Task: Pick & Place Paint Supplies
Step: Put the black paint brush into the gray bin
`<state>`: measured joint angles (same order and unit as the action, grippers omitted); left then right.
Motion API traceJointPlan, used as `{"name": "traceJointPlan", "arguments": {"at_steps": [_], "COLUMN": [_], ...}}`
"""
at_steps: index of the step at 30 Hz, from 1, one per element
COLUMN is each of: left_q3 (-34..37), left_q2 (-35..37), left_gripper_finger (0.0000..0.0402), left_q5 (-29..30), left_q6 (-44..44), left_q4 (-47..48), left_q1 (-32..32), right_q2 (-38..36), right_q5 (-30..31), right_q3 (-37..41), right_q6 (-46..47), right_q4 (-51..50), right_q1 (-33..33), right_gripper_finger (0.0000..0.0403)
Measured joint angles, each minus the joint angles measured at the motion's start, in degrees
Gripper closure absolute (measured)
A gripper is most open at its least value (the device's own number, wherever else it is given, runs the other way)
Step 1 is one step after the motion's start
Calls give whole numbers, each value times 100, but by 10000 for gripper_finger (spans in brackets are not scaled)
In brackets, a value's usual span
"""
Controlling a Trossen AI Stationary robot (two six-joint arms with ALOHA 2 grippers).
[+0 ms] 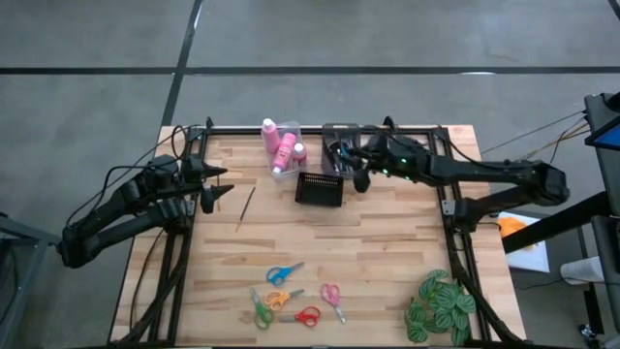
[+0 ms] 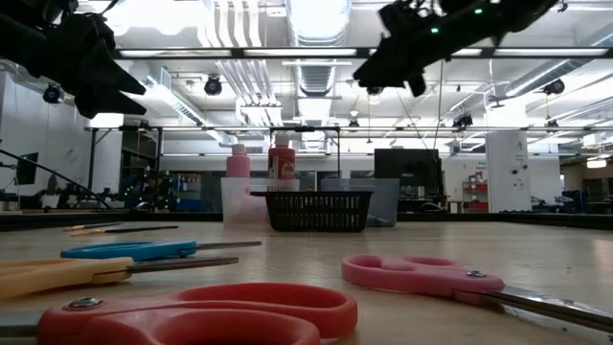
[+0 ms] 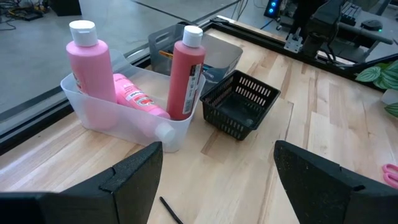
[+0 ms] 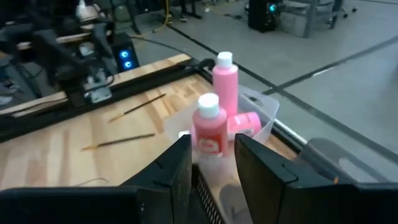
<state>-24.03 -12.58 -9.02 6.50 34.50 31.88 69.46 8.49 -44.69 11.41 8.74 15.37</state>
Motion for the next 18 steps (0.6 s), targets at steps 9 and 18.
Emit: {"name": "traceJointPlan", "arguments": {"at_steps": [9, 18], "left_q3": [0, 0], "left_q2": [-1, 0], "left_gripper_finger": [91, 91], "left_q5": [1, 0], "left_q6": [0, 0], "left_q4": [1, 3], "left_q1": [0, 0], "right_q2": [-1294, -3021], "right_q5": [-12, -602], "right_q3": [992, 1979], "right_q6": [-442, -748], "right_q4": [115, 100], "right_q1": [-537, -894], "right_gripper_finger": [282, 282]}}
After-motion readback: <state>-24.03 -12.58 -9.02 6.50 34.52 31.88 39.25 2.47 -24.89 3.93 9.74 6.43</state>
